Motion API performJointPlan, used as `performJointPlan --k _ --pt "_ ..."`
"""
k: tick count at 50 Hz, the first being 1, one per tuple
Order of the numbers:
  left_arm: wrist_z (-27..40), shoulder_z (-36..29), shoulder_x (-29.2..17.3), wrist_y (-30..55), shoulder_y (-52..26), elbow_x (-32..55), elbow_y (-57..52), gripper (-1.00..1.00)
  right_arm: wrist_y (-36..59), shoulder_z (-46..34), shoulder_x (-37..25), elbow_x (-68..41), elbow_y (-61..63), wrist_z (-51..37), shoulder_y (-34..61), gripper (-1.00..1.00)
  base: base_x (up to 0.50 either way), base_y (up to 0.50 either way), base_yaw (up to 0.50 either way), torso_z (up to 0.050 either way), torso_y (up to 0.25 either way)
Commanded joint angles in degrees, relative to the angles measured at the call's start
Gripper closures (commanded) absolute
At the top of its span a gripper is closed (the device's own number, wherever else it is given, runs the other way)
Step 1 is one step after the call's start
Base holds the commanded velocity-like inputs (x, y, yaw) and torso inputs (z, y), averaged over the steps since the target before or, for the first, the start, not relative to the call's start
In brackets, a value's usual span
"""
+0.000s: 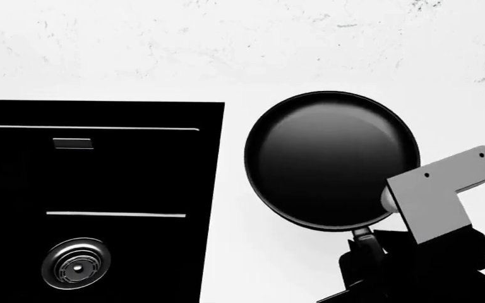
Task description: Pick the pan and sponge and place them into the sink. Then turn on the water.
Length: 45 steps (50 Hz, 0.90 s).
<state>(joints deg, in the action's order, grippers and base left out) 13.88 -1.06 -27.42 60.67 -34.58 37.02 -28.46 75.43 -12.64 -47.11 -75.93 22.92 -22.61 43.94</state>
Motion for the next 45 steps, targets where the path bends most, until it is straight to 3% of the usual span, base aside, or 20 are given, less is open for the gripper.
performJointPlan --k 1,16,45 --pt "0.17 -0.39 0.07 -0.19 0.1 0.05 0.09 -1.0 -0.17 1.08 -0.36 1.34 -0.07 0.6 0.96 1.0 0.0 0.0 0.0 0.0 0.0" --pt "-0.18 0.71 -0.96 -0.68 1.4 0.66 -0.31 -1.0 -0.77 0.32 -0.89 2.01 0.29 0.51 1.2 1.0 0.0 0.0 0.0 0.0 0.001" --pt "0.65 -0.19 -0.39 -1.24 1.31 0.57 0.32 -1.0 -0.91 -1.72 -0.92 1.46 0.33 1.25 2.1 1.0 0.09 0.47 0.0 0.001 0.002"
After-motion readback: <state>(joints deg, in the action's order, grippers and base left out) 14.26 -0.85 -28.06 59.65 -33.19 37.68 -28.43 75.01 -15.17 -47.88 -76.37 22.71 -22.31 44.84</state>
